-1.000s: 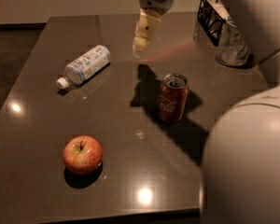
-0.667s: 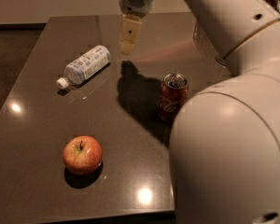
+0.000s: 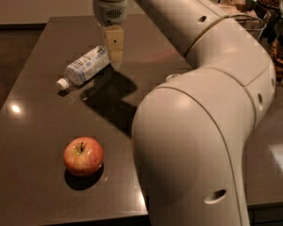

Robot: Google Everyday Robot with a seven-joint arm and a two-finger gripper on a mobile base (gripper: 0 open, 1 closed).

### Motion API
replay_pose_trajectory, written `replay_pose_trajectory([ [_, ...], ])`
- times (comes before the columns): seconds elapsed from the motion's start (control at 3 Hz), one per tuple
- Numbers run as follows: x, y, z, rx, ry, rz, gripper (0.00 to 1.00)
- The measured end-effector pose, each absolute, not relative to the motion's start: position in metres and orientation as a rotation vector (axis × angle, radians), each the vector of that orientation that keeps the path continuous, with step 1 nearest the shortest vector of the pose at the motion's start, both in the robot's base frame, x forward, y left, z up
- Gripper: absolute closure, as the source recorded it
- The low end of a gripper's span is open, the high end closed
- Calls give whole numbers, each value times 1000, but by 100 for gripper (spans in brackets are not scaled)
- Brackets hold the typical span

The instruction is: Move blue plastic bottle near coke can

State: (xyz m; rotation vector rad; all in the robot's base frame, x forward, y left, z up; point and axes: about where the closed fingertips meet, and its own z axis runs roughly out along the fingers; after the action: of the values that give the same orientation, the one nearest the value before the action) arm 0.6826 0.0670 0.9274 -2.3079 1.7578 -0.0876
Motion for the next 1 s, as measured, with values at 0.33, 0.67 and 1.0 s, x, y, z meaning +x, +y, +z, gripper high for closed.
replay_pose_trajectory([
  [0.33,689,90,908,-2482,1611,-144,0],
  [0.67,695,109,890,-2594,1512,-165,0],
  [1.0,703,119,872,-2677,1462,-199,18],
])
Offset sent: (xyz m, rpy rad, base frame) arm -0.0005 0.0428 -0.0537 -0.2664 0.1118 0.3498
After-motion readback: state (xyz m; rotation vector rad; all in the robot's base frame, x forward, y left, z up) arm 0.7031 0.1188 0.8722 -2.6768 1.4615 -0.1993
